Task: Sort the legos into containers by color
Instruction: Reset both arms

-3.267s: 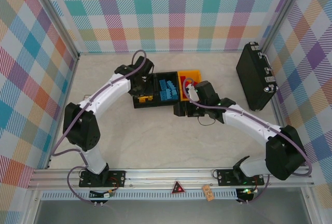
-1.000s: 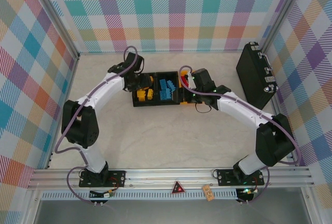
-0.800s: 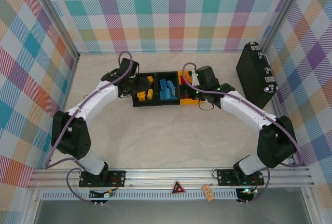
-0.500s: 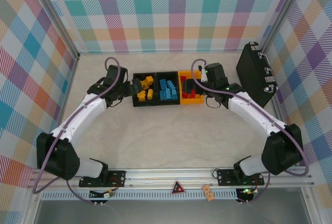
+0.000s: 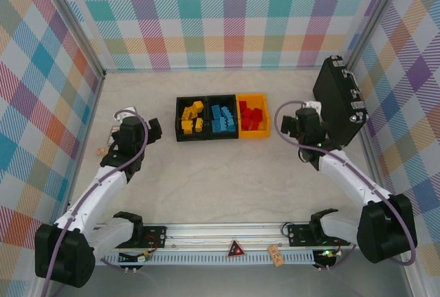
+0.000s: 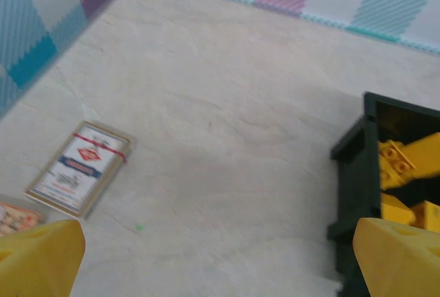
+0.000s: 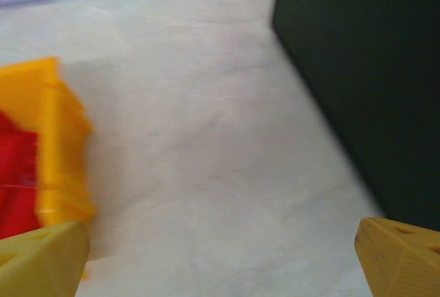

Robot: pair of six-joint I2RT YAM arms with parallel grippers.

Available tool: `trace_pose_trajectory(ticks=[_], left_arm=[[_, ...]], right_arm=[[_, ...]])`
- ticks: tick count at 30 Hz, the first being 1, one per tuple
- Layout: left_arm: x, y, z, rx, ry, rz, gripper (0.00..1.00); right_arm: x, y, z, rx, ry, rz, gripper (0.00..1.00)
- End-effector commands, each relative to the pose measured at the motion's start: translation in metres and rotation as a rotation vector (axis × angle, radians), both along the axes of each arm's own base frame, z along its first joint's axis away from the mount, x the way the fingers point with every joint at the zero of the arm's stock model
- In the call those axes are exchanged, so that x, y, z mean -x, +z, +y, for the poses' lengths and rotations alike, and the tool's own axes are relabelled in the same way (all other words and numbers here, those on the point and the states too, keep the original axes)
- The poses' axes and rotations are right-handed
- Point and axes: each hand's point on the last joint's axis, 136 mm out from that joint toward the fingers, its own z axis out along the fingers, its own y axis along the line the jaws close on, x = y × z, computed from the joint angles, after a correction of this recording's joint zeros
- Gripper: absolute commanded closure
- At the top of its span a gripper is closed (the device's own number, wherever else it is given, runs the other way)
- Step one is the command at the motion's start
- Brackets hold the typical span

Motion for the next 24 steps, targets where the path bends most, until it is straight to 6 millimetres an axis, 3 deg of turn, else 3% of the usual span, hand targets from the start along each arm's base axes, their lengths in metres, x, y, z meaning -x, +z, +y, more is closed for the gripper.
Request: trace_pose_trajectory(ticks=[1, 5, 10, 15, 17, 21, 24], left_arm=[[-0.013, 0.01, 0.022, -0.094, 0.063, -0.067, 0.0], [-0.024, -0.024, 0.032, -0.121, 0.102, -0.061, 0.0], [-0.047, -0.046, 0.033, -0.118, 0.096, -0.115, 0.0], [-0.055, -0.036, 0.024, -0.103, 0.018, -0.197, 0.01], [-0.057, -0.029, 0.022, -0.074, 0.0, -0.288, 0.0], [-0.069, -0.037, 0.014, -0.037, -0.046, -0.202, 0.0], [-0.056, -0.038, 0.02, -0.049, -0.02, -0.186, 0.0]], right_arm=[[-0.01, 0.02, -0.028, 0.119, -0.101, -0.169, 0.01], [-0.013, -0.007, -0.043, 0.128, -0.139, -0.16, 0.01], [-0.028, -0.034, -0.038, 0.13, -0.066, -0.217, 0.01], [-0.033, -0.041, -0.039, 0.076, 0.013, -0.307, 0.01], [-0.038, -0.052, -0.022, 0.049, 0.129, -0.247, 0.01], [-0.047, -0.058, -0.024, -0.023, 0.164, -0.204, 0.01], [-0.046, -0.064, -0.028, -0.027, 0.162, -0.253, 0.01]])
